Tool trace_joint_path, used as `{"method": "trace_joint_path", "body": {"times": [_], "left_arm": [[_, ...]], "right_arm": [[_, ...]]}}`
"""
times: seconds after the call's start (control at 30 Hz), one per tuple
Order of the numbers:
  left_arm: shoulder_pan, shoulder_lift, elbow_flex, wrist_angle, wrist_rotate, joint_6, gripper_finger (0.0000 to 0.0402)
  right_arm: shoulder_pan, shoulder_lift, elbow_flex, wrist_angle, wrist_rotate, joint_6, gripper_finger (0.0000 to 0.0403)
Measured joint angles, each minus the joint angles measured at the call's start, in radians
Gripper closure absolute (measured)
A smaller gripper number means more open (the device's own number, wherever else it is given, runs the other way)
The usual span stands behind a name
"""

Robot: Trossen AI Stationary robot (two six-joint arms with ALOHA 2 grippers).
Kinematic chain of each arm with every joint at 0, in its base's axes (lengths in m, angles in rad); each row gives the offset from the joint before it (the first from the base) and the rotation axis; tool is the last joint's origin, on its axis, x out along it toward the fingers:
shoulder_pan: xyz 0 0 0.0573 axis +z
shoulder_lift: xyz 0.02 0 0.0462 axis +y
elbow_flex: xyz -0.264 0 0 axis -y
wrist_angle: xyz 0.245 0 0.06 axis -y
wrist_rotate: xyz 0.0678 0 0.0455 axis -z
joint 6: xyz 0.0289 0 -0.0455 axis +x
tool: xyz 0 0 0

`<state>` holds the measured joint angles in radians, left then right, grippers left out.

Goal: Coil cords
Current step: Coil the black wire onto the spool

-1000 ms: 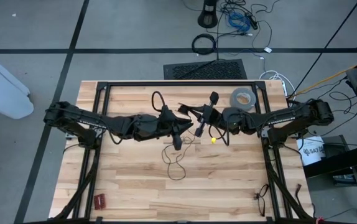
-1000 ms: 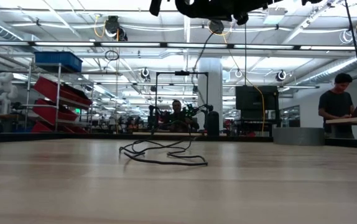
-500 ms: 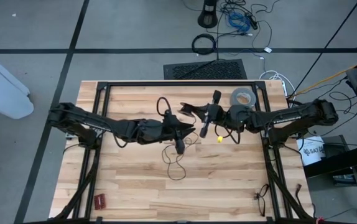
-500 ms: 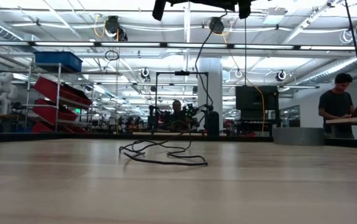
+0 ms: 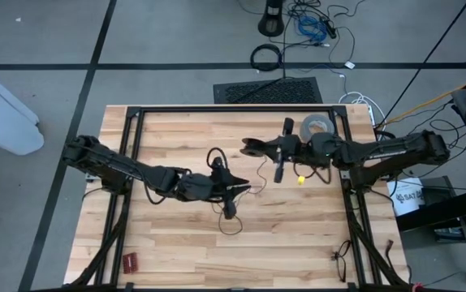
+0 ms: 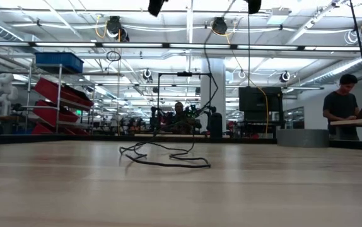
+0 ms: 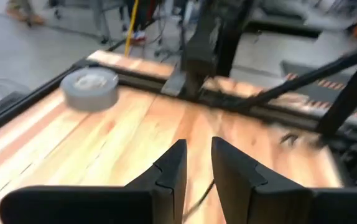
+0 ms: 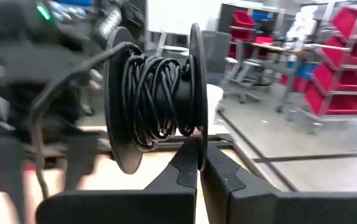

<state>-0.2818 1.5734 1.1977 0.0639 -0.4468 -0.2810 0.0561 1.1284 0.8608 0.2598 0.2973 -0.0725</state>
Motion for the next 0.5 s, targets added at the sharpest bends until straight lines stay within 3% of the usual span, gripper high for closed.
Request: {"method": "trace_joint_path", "body": {"times": [0.17,0.3,0.5], "left_arm": [[-0.032,0.008,-0.061,-0.011,-0.058,-0.049,0.0321],[-0.066,0.016,-0.150,0.076,-0.085,-0.078,0.0321],[-0.115,0.052,-0.293,0.626,-0.105,0.060,0.0321]], "right_arm": [[0.005,-0.049,0.000,-0.028,-0.093,0.052,0.0403],[0.012,-0.079,0.000,-0.049,-0.171,0.084,0.0403],[0.031,-0.106,0.000,-0.073,-0.208,0.087,0.0403]]}}
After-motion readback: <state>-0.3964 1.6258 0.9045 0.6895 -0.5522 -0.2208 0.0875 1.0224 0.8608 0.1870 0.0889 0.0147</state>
